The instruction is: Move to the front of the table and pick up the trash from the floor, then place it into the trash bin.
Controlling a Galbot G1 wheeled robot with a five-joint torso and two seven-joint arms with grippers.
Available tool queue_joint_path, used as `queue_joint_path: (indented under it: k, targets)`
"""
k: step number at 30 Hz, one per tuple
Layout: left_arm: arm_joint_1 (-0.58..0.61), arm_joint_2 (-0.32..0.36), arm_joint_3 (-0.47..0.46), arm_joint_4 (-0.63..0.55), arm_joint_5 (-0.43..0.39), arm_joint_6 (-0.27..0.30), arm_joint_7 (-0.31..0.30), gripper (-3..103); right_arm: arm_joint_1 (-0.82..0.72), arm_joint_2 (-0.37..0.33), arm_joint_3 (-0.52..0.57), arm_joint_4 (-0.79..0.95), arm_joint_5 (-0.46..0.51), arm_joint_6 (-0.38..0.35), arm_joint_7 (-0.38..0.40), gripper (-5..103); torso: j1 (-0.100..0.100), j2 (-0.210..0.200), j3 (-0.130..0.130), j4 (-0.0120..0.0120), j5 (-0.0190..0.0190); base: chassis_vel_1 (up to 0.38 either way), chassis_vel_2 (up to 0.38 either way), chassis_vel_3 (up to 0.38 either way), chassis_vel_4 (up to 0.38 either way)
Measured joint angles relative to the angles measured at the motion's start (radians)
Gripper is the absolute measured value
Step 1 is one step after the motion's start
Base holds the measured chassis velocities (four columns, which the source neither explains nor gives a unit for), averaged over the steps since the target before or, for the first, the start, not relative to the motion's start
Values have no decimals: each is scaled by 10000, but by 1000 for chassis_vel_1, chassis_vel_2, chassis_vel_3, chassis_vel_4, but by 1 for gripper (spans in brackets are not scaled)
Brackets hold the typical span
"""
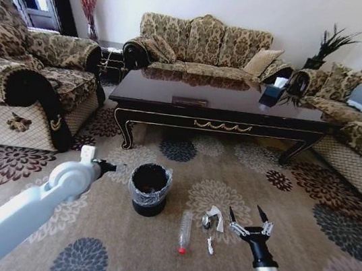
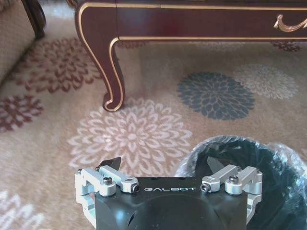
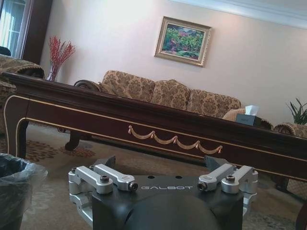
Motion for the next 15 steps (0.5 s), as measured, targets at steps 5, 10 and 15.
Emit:
queue_joint_path:
  k: [5, 10, 15]
  targets:
    - [-914, -696, 829, 768, -917, -18, -891, 101, 2, 17, 37, -5, 9, 4, 14, 100, 0, 0, 0, 0, -2, 0, 0, 0, 0]
    - [-1140, -1522, 1311, 1404, -1157, -44, -1316, 98, 1, -8, 122, -61, 66, 12, 25, 100, 0, 0, -1, 1, -3, 0, 0, 0, 0]
    - [-1053, -2103, 1354, 2105, -1305, -60, -1864, 97, 30, -14, 139, -123, 96, 12, 42, 100, 0, 0, -1, -2, -1, 0, 0, 0, 0]
